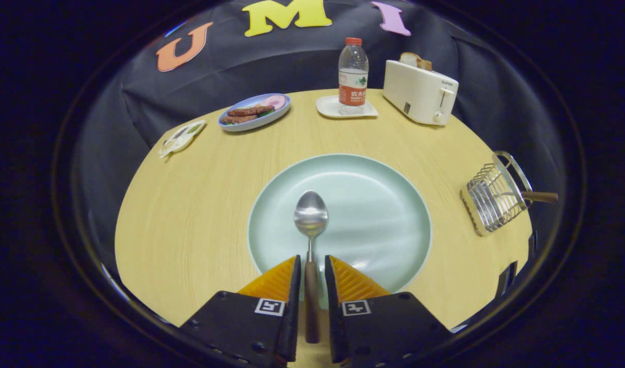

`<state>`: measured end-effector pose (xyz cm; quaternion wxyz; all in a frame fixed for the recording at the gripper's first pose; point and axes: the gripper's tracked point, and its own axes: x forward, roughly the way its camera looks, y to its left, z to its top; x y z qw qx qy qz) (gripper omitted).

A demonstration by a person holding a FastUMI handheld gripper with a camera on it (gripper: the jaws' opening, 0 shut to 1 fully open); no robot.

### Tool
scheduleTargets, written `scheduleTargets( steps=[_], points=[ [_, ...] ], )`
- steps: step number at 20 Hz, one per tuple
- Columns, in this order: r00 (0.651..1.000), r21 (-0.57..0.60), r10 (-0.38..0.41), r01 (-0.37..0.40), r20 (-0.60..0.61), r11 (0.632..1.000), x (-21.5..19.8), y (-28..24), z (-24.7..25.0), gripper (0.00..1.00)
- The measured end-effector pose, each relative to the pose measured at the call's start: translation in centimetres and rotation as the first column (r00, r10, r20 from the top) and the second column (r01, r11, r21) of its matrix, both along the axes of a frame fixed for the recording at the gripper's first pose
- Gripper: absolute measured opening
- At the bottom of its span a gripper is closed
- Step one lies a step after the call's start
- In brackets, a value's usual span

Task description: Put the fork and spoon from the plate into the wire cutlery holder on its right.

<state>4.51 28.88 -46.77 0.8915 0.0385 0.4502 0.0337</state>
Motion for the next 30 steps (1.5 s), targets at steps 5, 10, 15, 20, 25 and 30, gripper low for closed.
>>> scheduleTargets(
  steps=[5,10,15,20,25,30],
  points=[
    [1.0,-0.019,0.018,-0.018,-0.023,1.0,-0.7,-0.2,-0.6,0.1],
    [0.998,-0.005,0.064,-0.064,-0.02,0.998,-1.1,-1.0,0.5,0.05],
    [0.993,-0.026,0.117,-0.117,0.027,0.993,-1.8,-4.4,4.0,0.05],
    [0.984,-0.041,0.163,-0.16,0.072,0.986,-1.8,-9.1,7.7,0.05],
    [0.98,-0.075,0.168,-0.16,0.107,0.984,-1.5,-14.7,10.0,0.05],
    [0.981,-0.079,0.145,-0.135,0.131,0.988,-1.0,-20.3,11.4,0.05]
  ],
)
